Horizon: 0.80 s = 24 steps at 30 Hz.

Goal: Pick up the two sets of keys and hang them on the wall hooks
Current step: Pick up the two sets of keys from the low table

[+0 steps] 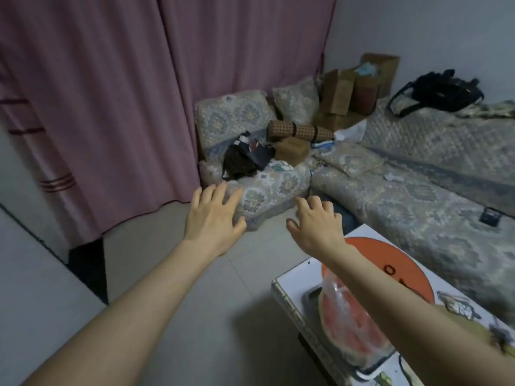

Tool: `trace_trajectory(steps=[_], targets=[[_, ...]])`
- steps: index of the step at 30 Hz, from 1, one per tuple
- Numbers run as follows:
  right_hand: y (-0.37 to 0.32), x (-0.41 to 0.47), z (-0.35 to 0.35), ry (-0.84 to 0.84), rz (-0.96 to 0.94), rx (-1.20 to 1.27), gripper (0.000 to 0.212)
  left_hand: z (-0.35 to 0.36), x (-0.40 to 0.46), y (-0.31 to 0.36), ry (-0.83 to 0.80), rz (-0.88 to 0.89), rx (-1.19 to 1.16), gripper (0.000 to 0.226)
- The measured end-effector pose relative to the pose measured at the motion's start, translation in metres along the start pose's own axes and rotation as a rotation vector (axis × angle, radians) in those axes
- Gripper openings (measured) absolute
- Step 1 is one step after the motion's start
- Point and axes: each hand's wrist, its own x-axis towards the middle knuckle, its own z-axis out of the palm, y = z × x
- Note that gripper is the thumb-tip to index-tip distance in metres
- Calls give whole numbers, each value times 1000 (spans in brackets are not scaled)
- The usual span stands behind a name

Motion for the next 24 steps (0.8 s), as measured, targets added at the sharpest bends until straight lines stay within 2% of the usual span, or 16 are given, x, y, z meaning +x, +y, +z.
trace_trajectory(steps=[5,11,15,19,24], targets=[[-25,67,37,-54,167,20,45,33,74,-61,-59,87,-14,58],[-17,149,76,-73,358,26,47,94,165,-84,-139,220,-108,58],[7,214,110,-43,465,44,45,142,244,-91,-160,313,-117,58],[36,276,140,-90,638,109,43,190,324,-88,-278,437,-87,60],[68,340,153,-108,804,119,42,233,436,-58,-305,597,-118,61]])
